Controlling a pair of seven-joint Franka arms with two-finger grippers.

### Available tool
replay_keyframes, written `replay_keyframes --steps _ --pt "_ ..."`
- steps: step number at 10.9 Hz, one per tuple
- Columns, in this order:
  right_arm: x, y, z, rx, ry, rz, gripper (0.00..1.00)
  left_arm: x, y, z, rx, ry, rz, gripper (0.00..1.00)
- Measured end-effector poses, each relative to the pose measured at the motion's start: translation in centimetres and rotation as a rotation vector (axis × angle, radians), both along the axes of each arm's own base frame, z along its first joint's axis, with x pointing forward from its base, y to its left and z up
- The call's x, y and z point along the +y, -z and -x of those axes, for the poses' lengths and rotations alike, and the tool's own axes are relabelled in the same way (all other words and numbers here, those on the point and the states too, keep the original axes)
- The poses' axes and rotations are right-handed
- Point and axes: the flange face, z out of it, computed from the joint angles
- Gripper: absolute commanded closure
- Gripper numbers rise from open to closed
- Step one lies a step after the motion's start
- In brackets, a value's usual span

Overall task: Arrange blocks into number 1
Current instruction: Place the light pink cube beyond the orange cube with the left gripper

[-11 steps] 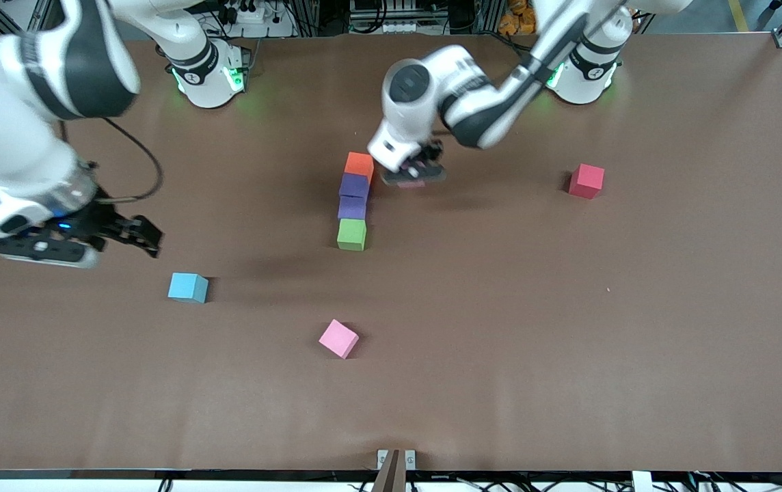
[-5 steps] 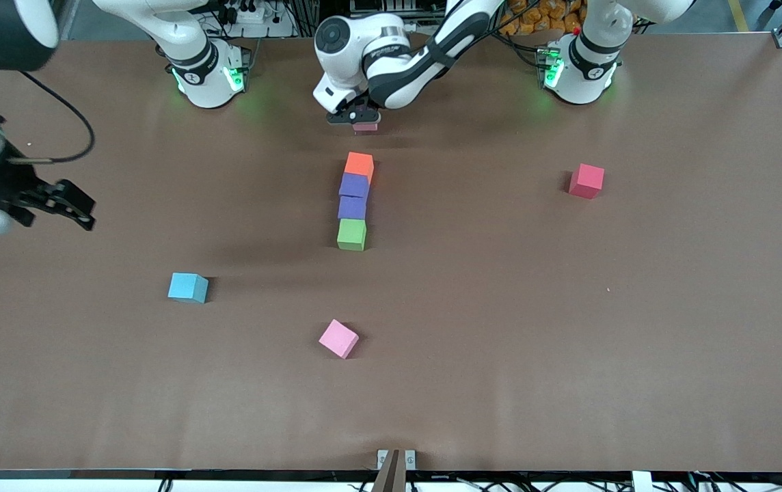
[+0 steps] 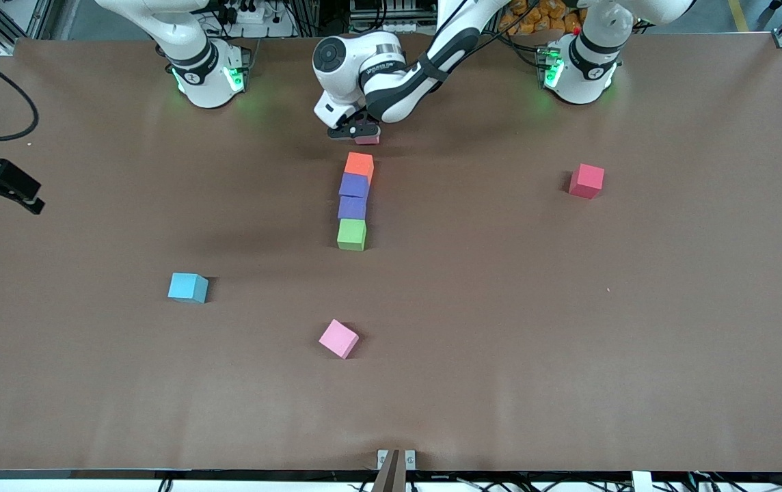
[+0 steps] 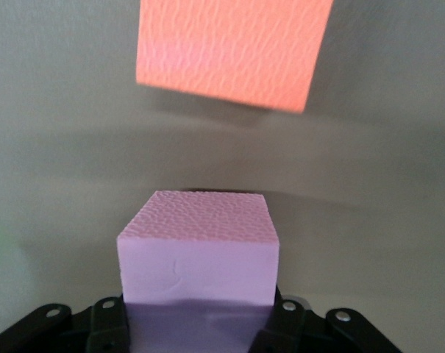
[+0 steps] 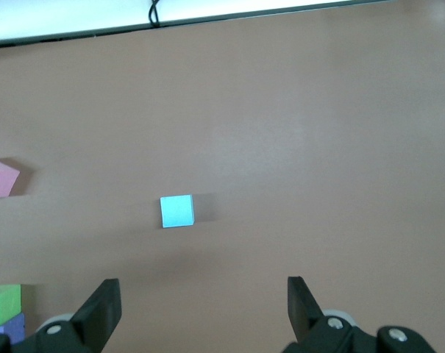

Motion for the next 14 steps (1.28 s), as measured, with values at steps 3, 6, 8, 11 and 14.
replay_keyframes --steps 3,6,8,11,14 --pt "-0.1 -0.2 0.0 -0.004 0.005 -0.001 0.00 -0.2 -0.3 -1.5 -0.051 0.028 0.013 1.00" --pt "0.1 -0.2 0.0 -0.004 0.003 -0.001 0.00 -0.2 0.1 -2.3 -0.057 0.072 0.046 1.00" --pt "0.2 -0.2 0.0 -0.004 0.001 -0.001 0.00 0.0 0.6 -3.1 -0.066 0.068 0.051 1.00" --pt "0.3 -0.2 0.0 -0.004 -0.001 -0.001 0.00 0.3 1.4 -4.0 -0.068 0.066 0.048 1.00" --pt "0.4 -0.2 0.0 -0.003 -0.002 -0.002 0.00 -0.3 1.2 -4.6 -0.070 0.077 0.065 0.00"
